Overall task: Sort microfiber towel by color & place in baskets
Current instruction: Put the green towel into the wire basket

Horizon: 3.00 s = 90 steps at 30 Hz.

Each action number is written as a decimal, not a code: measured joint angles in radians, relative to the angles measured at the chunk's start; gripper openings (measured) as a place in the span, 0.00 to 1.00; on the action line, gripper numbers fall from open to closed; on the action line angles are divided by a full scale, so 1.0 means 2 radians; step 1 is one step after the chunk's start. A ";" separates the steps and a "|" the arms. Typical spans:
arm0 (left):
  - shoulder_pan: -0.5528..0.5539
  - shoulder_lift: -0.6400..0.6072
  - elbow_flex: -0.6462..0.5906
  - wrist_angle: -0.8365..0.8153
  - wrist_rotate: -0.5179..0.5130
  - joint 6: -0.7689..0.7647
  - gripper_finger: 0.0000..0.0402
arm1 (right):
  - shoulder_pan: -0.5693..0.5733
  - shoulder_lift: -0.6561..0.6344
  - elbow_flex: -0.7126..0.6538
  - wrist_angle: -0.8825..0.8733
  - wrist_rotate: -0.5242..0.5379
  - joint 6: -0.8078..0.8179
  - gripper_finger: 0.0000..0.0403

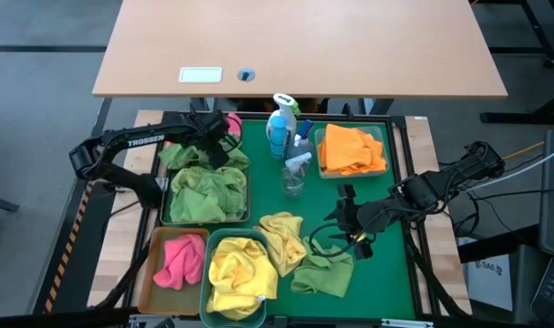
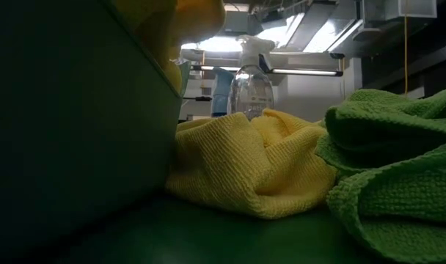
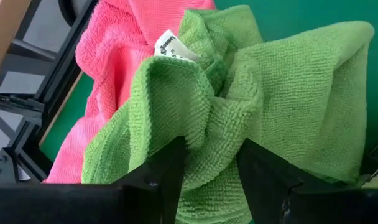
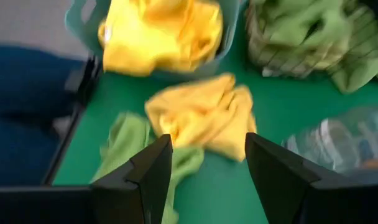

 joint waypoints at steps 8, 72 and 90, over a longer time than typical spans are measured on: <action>0.001 0.000 0.000 0.001 0.000 -0.010 0.14 | 0.007 -0.016 -0.031 -0.040 -0.013 0.013 0.51; -0.353 -0.089 0.404 -0.318 -0.021 -0.309 0.00 | 0.059 -0.030 -0.286 0.178 -0.010 0.142 0.51; -0.357 -0.089 -0.041 -0.036 0.079 -0.313 0.00 | 0.059 -0.029 -0.286 0.178 -0.010 0.142 0.51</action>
